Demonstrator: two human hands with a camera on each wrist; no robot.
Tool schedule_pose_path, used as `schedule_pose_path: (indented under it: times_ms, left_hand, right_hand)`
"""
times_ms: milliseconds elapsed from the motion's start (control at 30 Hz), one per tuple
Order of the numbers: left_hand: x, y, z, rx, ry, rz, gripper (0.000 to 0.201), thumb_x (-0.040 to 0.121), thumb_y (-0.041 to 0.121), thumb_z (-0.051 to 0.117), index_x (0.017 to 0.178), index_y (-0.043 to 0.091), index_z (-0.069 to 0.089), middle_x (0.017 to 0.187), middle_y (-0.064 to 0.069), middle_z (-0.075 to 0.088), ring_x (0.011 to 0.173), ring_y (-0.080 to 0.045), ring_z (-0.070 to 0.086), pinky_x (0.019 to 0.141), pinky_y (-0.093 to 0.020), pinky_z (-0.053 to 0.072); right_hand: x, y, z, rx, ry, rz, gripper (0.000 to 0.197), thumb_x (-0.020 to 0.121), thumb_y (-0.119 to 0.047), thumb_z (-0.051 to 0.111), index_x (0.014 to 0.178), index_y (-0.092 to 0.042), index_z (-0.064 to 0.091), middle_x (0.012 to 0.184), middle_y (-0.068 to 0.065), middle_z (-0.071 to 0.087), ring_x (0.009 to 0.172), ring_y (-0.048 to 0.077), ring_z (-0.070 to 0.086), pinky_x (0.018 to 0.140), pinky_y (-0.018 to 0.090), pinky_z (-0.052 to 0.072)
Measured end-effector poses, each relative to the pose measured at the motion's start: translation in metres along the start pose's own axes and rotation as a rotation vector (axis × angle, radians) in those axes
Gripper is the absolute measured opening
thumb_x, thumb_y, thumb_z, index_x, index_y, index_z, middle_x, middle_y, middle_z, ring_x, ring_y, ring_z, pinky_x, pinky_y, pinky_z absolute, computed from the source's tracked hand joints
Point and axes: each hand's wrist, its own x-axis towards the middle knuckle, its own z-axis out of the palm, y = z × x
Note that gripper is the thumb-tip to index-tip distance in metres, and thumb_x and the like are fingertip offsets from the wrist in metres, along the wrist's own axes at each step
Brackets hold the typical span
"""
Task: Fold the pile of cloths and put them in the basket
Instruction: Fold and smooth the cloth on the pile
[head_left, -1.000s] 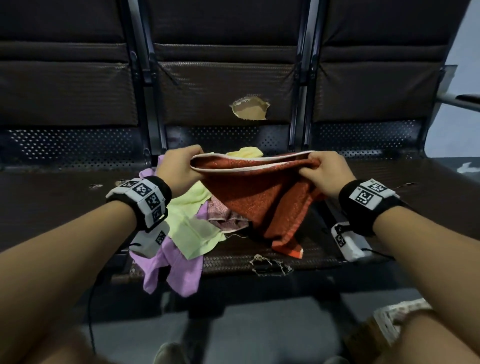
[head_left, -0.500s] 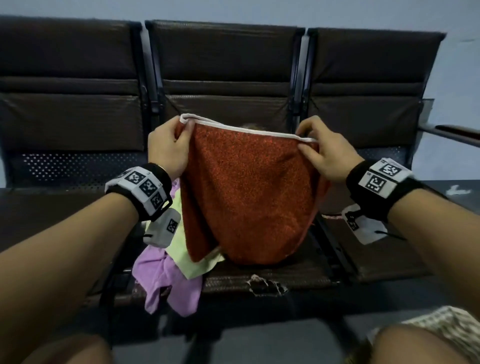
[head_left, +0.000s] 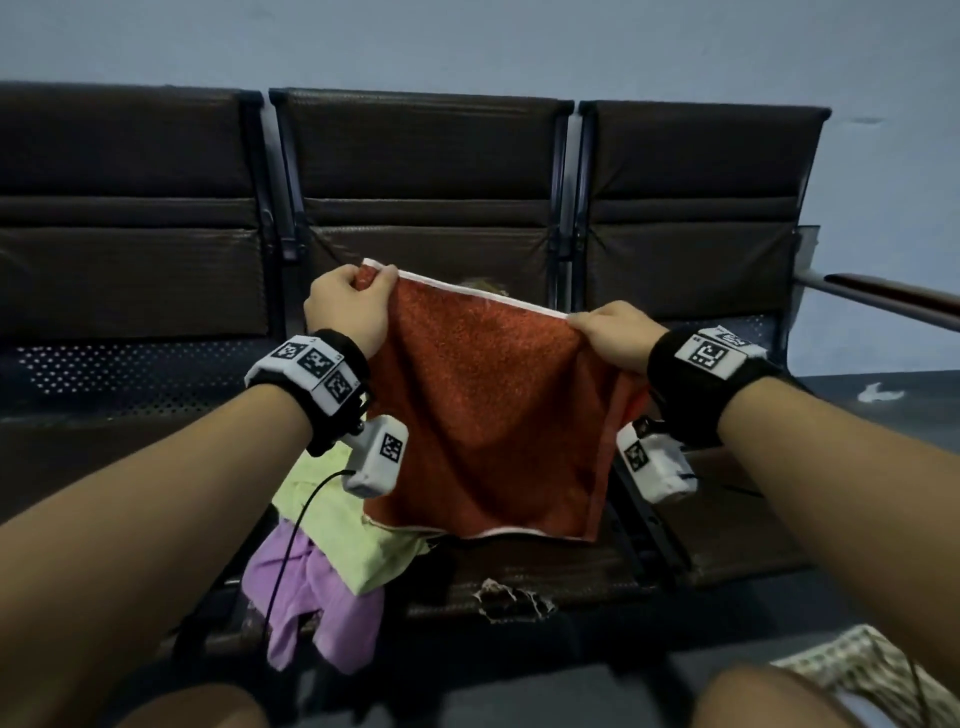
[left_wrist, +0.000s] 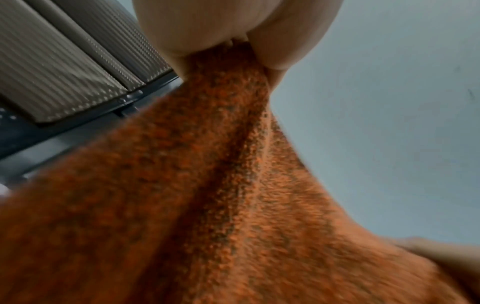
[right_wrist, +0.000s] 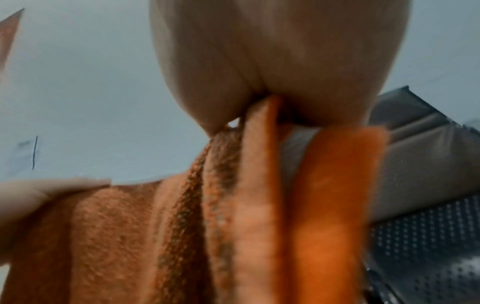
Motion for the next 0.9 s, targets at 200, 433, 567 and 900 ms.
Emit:
schedule_pose_path:
  times_ms: [200,433,567,900]
  left_hand:
    - [-0.027,0.028,0.023,-0.273,-0.183,-0.082,0.051,0.075,0.059,0.066,0.06,0.011,0.07,0.064,-0.009,0.064,0.074,-0.023,0.066,0.078,-0.042,0.055]
    - [-0.109,0.044,0.046,-0.361,-0.521,0.114,0.035,0.082,0.054,0.07,0.073,0.021,0.079,0.068,-0.007,0.072,0.063,-0.011,0.057,0.057,-0.038,0.048]
    - [-0.102,0.04,0.039,-0.448,-0.69,0.016,0.027,0.092,0.035,0.063,0.083,0.016,0.08,0.086,-0.009,0.077,0.079,-0.019,0.072,0.069,-0.032,0.056]
    - [-0.048,0.035,0.035,-0.384,-0.978,-0.136,0.036,0.081,-0.012,0.057,0.106,0.011,0.07,0.076,-0.002,0.072,0.062,-0.012,0.068,0.051,-0.02,0.051]
  right_hand:
    - [0.001,-0.015,0.011,0.378,-0.033,0.074,0.037,0.1,-0.027,0.053,0.099,0.006,0.069,0.096,0.027,0.07,0.08,0.034,0.065,0.078,0.049,0.056]
    - [-0.011,-0.035,0.027,0.674,-0.13,0.119,0.037,0.09,-0.036,0.066,0.111,-0.006,0.068,0.1,0.016,0.074,0.086,0.032,0.073,0.076,0.051,0.061]
    - [-0.017,-0.022,0.024,0.507,-0.174,0.017,0.015,0.084,-0.002,0.056,0.092,-0.007,0.068,0.083,0.018,0.062,0.076,0.033,0.061,0.063,0.038,0.053]
    - [-0.01,-0.012,0.008,0.304,-0.356,-0.138,0.036,0.092,-0.008,0.051,0.09,-0.034,0.076,0.08,-0.001,0.072,0.071,0.015,0.064,0.063,0.027,0.049]
